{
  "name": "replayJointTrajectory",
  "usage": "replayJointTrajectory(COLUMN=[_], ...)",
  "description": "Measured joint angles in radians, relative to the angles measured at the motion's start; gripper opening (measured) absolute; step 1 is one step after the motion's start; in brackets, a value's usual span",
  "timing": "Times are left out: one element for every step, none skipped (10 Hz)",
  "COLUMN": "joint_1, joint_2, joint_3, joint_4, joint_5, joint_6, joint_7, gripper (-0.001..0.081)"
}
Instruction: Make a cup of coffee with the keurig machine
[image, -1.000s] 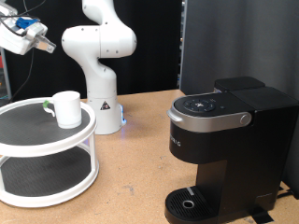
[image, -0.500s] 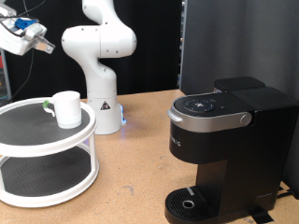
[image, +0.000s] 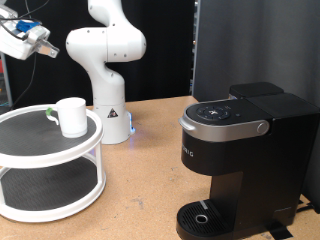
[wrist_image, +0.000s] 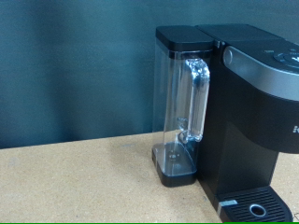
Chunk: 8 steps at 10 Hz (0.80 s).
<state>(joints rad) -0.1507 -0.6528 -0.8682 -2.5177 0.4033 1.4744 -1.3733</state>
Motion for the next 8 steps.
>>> replayJointTrajectory(joint_1=[0.000, 0.000, 0.000, 0.000, 0.000, 0.001, 0.001, 0.001], joint_2=[0.000, 0.000, 0.000, 0.001, 0.004, 0.010, 0.019, 0.028], joint_3=[0.000, 0.000, 0.000, -0.002, -0.007, -0.015, -0.022, -0.028], joint_4=[-0.008, -0.018, -0.029, -0.039, -0.048, -0.054, -0.057, -0.060], joint_5=[0.000, 0.000, 0.000, 0.000, 0.000, 0.000, -0.003, -0.011], joint_6=[0.012, 0.029, 0.047, 0.065, 0.074, 0.078, 0.082, 0.089], joint_7=[0.000, -0.002, -0.005, -0.015, -0.028, -0.046, -0.069, -0.093], gripper=[0.0002, 0.0002, 0.0002, 0.0002, 0.0002, 0.0002, 0.0002, 0.0002])
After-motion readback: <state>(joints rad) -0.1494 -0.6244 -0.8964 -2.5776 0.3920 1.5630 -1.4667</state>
